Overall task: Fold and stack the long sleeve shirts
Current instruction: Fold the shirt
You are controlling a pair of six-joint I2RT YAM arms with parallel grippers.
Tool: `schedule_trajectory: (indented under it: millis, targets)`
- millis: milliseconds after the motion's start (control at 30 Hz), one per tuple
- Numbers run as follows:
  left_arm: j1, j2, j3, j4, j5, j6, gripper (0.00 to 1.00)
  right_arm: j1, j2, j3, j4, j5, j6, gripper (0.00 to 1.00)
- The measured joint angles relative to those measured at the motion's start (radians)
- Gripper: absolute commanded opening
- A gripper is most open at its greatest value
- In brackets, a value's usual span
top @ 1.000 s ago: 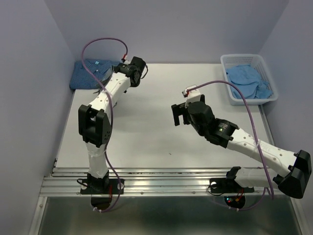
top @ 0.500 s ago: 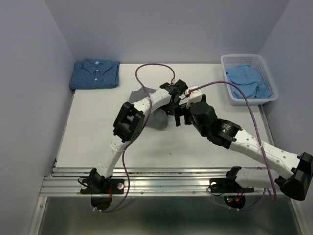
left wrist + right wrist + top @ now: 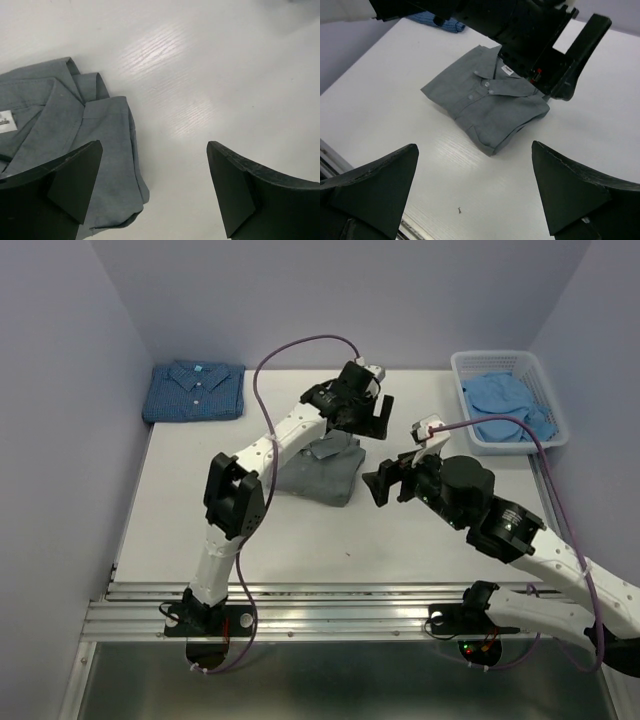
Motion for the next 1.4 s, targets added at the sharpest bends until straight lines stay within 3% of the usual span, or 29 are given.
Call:
schedule_trajectory:
  millis: [133,300,433,633,933,1167,1400]
  targets:
    - [0.042,-0.107,-0.069,0.056,0.028,-0.003,0.99,0.0,-0.037,0.0,0.002,-0.038,0.017,1.0]
    - [0.209,-0.293,-0.296,0.153,0.058,-0.008,0.99,-0.005,0.036,0.001,0.008,-0.034,0.05,1.0]
    - [0.342,-0.349,-0.469,0.232,0.093,-0.011,0.99,-0.05,0.182,0.006,0.01,-0.046,0.074,1.0]
    - [0.383,-0.276,-0.639,0.356,0.221,-0.052,0.99,-0.285,0.472,0.035,0.116,-0.3,0.09,1.0]
    - [0.557,-0.238,-0.853,0.521,0.378,-0.105,0.99,-0.303,1.004,0.3,0.193,-0.551,0.02,1.0]
    - [0.571,-0.281,-0.951,0.637,0.409,-0.111,0.99,-0.35,1.175,0.426,0.219,-0.629,-0.004,1.0]
    - [0.566,-0.392,-0.991,0.595,0.373,-0.087,0.99,-0.367,1.172,0.439,0.211,-0.657,-0.085,1.0]
